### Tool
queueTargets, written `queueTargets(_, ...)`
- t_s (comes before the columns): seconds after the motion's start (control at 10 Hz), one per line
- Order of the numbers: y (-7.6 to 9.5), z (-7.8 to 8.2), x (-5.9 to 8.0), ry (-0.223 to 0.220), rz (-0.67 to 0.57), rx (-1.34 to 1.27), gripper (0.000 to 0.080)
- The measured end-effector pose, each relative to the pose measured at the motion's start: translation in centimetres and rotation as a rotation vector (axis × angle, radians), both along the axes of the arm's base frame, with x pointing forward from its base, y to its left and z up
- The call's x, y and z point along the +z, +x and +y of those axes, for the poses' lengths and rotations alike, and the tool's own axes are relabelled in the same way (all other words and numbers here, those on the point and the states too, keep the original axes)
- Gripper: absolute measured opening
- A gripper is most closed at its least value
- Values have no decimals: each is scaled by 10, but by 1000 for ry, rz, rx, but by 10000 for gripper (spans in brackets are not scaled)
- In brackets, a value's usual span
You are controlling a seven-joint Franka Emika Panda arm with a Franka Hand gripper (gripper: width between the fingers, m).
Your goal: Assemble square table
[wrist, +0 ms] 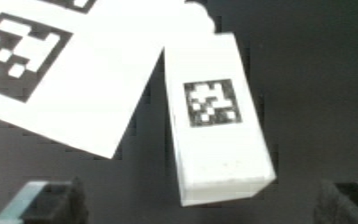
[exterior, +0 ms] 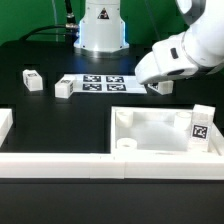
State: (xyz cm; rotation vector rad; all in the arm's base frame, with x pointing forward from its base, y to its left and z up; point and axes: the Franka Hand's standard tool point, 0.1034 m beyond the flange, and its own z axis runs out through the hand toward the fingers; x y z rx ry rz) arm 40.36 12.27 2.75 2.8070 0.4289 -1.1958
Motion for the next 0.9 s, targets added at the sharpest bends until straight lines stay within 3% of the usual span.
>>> queueTargets(0.4, 0, 1, -3, -9, -9, -4, 649)
queueTargets(0.6, -25, 13, -14, -13, 4, 40, 649)
queueTargets(0.9, -28, 9, -16, -16, 8, 31, 621)
